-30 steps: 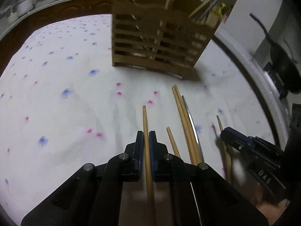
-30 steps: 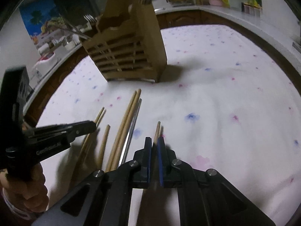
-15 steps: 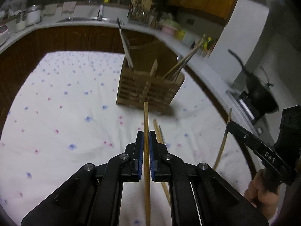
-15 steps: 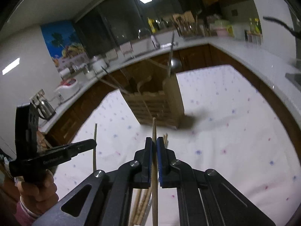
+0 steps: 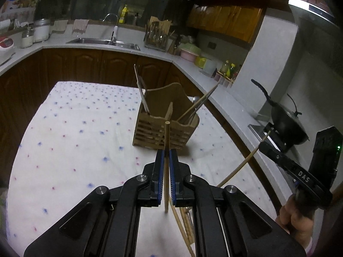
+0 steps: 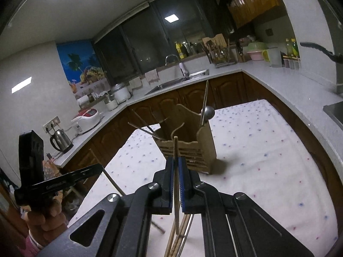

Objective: Organize utensils
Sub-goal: 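Lift both wooden chopsticks up over the wooden holder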

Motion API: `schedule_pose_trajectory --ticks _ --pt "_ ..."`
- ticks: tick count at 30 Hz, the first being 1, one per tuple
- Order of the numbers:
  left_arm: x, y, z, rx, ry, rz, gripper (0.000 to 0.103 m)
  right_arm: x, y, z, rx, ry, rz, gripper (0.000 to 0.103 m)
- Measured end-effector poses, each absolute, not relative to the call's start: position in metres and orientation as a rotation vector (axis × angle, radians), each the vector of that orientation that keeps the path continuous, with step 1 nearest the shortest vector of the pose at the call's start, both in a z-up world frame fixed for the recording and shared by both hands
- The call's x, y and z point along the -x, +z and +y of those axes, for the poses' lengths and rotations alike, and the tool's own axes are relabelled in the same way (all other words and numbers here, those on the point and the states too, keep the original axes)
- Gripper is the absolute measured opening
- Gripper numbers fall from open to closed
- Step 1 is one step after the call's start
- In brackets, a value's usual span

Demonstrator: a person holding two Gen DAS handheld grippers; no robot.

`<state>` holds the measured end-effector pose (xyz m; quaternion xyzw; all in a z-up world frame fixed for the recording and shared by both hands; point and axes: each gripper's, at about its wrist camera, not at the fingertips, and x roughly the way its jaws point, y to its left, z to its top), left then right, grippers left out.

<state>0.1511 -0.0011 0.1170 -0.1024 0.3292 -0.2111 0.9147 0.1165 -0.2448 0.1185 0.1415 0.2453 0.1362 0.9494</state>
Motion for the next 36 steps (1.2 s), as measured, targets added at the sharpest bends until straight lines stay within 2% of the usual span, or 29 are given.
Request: schedule_pose_trajectory --ticks 12,24,29,36 --pt "-0.169 0.156 -0.003 0.204 -0.426 0.579 0.004 -0.133 0.147 -0.252 -0.269 0.273 0.434 0.005" --pt "-0.224 0.231 -0.011 0.197 -0.369 0.374 0.004 -0.182 0.209 -0.259 -0.265 0.219 0.262 0.005" --pt "-0.259 0.228 -0.015 0.212 -0.310 0.358 0.004 -0.209 0.218 -0.254 -0.243 0.174 0.214 0.005" --pt "-0.294 0.184 -0.020 0.234 -0.269 0.415 0.004 -0.233 0.193 -0.248 -0.227 0.138 0.223 0.005"
